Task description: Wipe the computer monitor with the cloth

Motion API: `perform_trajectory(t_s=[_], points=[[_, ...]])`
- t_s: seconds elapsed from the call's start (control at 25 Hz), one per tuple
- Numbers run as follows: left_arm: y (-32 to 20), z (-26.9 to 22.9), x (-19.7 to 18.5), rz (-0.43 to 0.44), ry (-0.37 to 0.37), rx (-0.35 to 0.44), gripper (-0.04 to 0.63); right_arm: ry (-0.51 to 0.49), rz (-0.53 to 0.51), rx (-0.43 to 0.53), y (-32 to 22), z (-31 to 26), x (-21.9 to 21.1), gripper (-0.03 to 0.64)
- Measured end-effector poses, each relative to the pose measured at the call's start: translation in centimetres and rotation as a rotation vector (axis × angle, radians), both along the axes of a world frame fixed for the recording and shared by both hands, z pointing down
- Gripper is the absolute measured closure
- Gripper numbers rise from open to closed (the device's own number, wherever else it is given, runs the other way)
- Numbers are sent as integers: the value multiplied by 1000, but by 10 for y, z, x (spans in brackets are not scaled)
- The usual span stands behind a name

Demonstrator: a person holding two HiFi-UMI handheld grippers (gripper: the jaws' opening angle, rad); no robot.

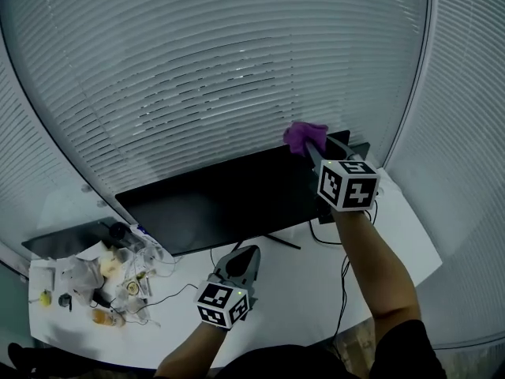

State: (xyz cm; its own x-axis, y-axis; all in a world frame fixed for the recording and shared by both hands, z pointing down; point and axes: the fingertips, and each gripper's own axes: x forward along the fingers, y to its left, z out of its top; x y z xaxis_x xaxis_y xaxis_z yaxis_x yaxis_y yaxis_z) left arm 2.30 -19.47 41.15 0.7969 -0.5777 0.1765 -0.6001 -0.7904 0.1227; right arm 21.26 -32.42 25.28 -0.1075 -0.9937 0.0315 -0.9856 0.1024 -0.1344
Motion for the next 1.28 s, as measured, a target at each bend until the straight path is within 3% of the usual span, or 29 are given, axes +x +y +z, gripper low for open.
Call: perform_trajectory(t_s=[0.52,1.28], points=[[19,3,80,4,7,-15,591,-23,44,-50,12,17,108,474],[46,11,105,-77,-31,-15,591,-108,5,-79,34,55,155,474]])
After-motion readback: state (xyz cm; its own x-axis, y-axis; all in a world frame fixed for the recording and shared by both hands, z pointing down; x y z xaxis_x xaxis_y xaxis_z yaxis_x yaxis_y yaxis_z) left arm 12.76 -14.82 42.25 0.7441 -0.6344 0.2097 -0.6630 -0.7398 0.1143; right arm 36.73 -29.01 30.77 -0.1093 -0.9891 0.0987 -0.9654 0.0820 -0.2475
